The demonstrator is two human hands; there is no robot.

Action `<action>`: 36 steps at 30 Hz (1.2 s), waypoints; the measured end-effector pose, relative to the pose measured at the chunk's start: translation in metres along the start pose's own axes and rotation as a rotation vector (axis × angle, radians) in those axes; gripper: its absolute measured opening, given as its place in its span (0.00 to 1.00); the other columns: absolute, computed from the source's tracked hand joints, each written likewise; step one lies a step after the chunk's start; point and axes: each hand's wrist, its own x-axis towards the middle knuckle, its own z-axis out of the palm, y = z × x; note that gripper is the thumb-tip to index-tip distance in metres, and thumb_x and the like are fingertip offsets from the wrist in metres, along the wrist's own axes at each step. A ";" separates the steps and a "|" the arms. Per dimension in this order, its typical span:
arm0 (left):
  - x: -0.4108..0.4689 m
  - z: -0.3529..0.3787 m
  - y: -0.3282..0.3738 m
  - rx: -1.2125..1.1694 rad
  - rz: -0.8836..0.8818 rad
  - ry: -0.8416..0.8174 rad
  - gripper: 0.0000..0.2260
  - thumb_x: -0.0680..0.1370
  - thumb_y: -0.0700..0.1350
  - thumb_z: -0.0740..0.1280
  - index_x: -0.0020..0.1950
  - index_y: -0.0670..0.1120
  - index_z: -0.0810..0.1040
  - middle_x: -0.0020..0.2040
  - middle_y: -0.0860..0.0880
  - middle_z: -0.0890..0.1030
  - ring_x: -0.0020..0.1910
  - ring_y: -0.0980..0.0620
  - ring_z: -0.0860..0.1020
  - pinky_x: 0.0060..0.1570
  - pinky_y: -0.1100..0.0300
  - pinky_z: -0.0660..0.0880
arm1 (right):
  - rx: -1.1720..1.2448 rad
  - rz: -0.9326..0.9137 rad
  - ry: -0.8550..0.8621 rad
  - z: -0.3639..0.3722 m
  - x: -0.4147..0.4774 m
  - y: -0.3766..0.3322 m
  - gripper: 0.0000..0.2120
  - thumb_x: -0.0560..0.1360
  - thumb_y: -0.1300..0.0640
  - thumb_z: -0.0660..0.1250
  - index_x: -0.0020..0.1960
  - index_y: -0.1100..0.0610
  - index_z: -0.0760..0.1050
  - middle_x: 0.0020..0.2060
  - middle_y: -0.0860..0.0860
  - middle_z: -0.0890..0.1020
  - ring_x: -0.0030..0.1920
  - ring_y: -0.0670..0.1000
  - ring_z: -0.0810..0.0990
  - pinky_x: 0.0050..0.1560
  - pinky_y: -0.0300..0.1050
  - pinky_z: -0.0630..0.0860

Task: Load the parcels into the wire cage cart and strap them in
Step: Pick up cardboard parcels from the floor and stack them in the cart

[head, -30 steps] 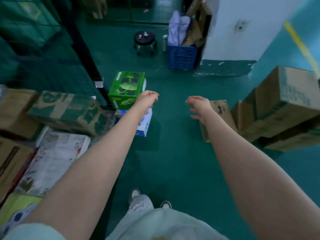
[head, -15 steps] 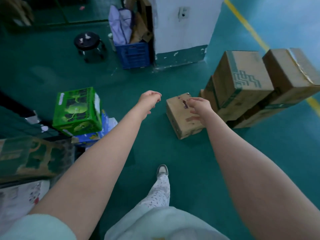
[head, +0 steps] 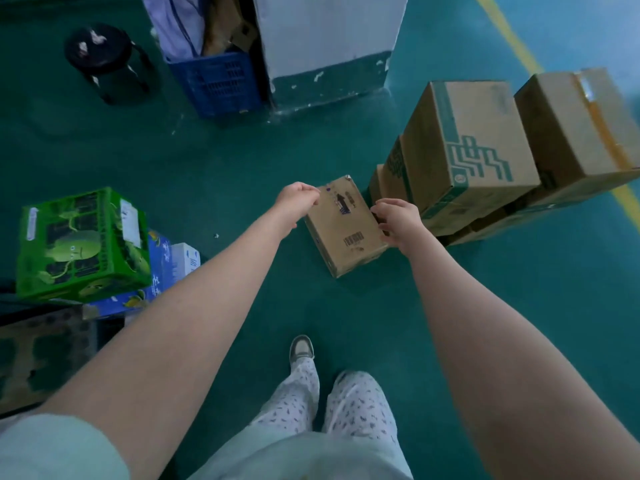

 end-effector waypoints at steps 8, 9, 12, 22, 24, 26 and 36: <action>0.075 0.051 -0.007 0.017 -0.110 0.014 0.09 0.77 0.40 0.58 0.53 0.50 0.74 0.56 0.52 0.73 0.58 0.49 0.71 0.51 0.55 0.66 | -0.067 0.063 -0.019 -0.020 0.093 0.018 0.10 0.77 0.57 0.65 0.58 0.52 0.74 0.56 0.54 0.78 0.59 0.57 0.76 0.60 0.57 0.75; 0.086 0.058 -0.010 0.011 -0.119 0.024 0.09 0.78 0.40 0.58 0.53 0.50 0.74 0.56 0.52 0.73 0.58 0.49 0.71 0.50 0.55 0.66 | -0.080 0.063 -0.025 -0.021 0.106 0.022 0.10 0.77 0.57 0.65 0.58 0.52 0.74 0.57 0.54 0.78 0.59 0.57 0.76 0.60 0.56 0.75; 0.122 0.085 -0.022 0.021 -0.156 0.047 0.08 0.78 0.40 0.58 0.53 0.50 0.73 0.55 0.52 0.73 0.55 0.50 0.72 0.49 0.56 0.67 | -0.117 0.080 -0.033 -0.023 0.151 0.039 0.13 0.77 0.57 0.64 0.61 0.54 0.73 0.58 0.54 0.78 0.60 0.56 0.75 0.59 0.53 0.75; 0.252 0.174 -0.114 0.014 -0.269 -0.007 0.07 0.79 0.41 0.60 0.56 0.49 0.71 0.55 0.50 0.72 0.54 0.51 0.71 0.37 0.64 0.67 | -0.193 0.115 -0.069 -0.015 0.304 0.137 0.19 0.76 0.60 0.65 0.67 0.58 0.70 0.63 0.54 0.74 0.59 0.52 0.71 0.62 0.46 0.69; 0.272 0.189 -0.140 0.001 -0.307 -0.009 0.16 0.79 0.42 0.61 0.66 0.46 0.67 0.57 0.51 0.72 0.56 0.51 0.72 0.42 0.62 0.68 | -0.243 0.121 -0.055 -0.012 0.330 0.157 0.22 0.76 0.59 0.65 0.70 0.59 0.67 0.65 0.55 0.72 0.63 0.54 0.70 0.62 0.45 0.68; 0.288 0.200 -0.161 -0.003 -0.355 -0.015 0.21 0.78 0.42 0.61 0.71 0.45 0.64 0.53 0.53 0.73 0.52 0.53 0.72 0.42 0.62 0.68 | -0.302 0.123 -0.051 -0.008 0.353 0.173 0.27 0.76 0.59 0.65 0.73 0.59 0.62 0.68 0.55 0.70 0.65 0.55 0.70 0.62 0.43 0.67; 0.355 0.247 -0.226 -0.104 -0.603 -0.020 0.36 0.77 0.48 0.65 0.78 0.43 0.47 0.73 0.45 0.63 0.68 0.44 0.66 0.66 0.51 0.66 | -0.763 0.046 -0.026 -0.002 0.445 0.224 0.35 0.80 0.48 0.57 0.77 0.60 0.44 0.75 0.58 0.57 0.71 0.60 0.63 0.67 0.51 0.65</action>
